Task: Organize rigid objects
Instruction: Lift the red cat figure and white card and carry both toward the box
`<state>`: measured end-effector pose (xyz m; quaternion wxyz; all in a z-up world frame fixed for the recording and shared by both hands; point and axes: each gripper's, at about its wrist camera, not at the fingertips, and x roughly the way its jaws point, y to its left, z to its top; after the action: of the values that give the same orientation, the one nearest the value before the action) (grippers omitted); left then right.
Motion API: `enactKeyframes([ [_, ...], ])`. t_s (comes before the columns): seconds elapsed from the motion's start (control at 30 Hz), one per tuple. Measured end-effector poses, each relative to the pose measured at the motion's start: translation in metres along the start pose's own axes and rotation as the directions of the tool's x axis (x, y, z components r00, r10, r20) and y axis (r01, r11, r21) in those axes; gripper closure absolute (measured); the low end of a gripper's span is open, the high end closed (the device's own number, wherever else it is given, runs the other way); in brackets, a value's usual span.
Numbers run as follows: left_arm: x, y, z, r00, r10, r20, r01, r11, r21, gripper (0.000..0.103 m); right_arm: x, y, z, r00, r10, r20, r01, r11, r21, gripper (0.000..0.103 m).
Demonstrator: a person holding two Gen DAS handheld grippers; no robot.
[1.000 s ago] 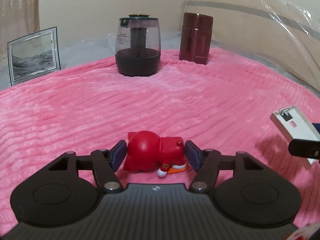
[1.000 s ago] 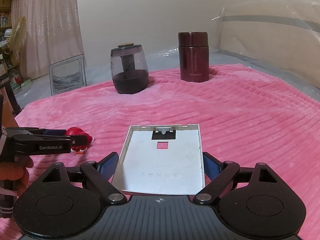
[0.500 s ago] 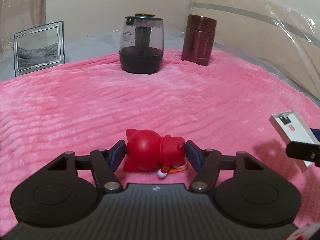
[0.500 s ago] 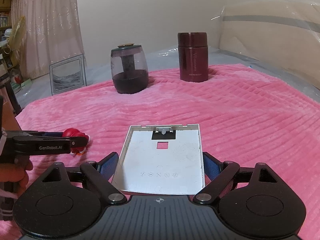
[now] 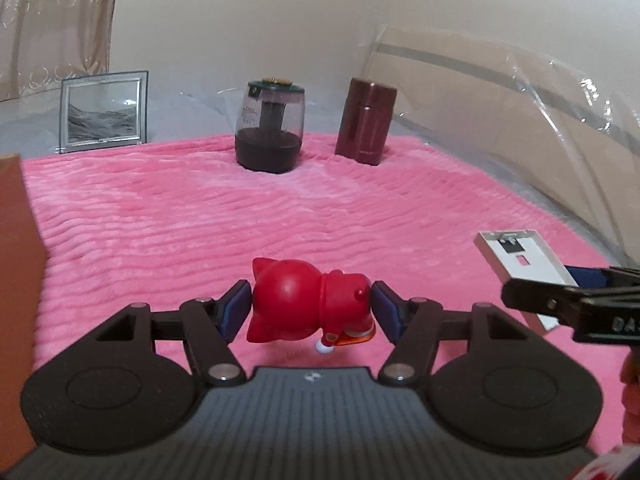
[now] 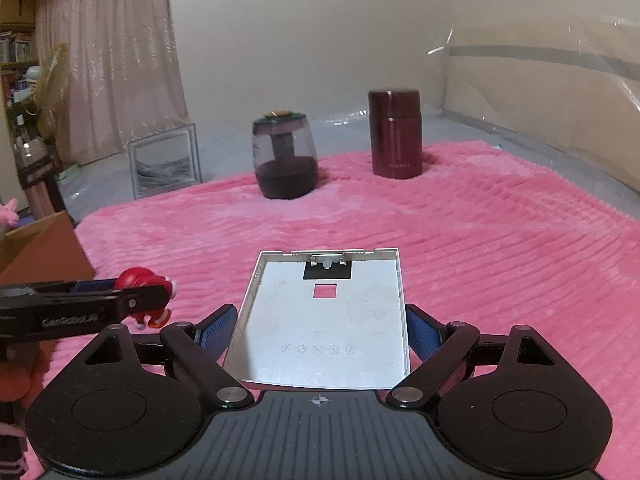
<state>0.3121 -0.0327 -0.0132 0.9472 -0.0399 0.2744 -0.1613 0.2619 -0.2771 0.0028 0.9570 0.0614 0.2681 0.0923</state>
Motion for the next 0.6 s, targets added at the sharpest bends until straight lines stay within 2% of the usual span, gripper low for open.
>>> enactKeyframes([
  [0.3, -0.105, -0.014, -0.008, 0.999, 0.016, 0.039, -0.015, 1.0, -0.015, 0.042, -0.071, 0.037, -0.007, 0.998, 0.055, 0.016, -0.055, 0.998, -0.01, 0.018],
  [0.6, -0.187, 0.001, -0.016, 0.995, 0.072, 0.072, -0.071, 0.997, -0.024, 0.042, -0.115, 0.085, -0.019, 0.992, 0.126, 0.003, -0.125, 0.991, -0.055, 0.018],
])
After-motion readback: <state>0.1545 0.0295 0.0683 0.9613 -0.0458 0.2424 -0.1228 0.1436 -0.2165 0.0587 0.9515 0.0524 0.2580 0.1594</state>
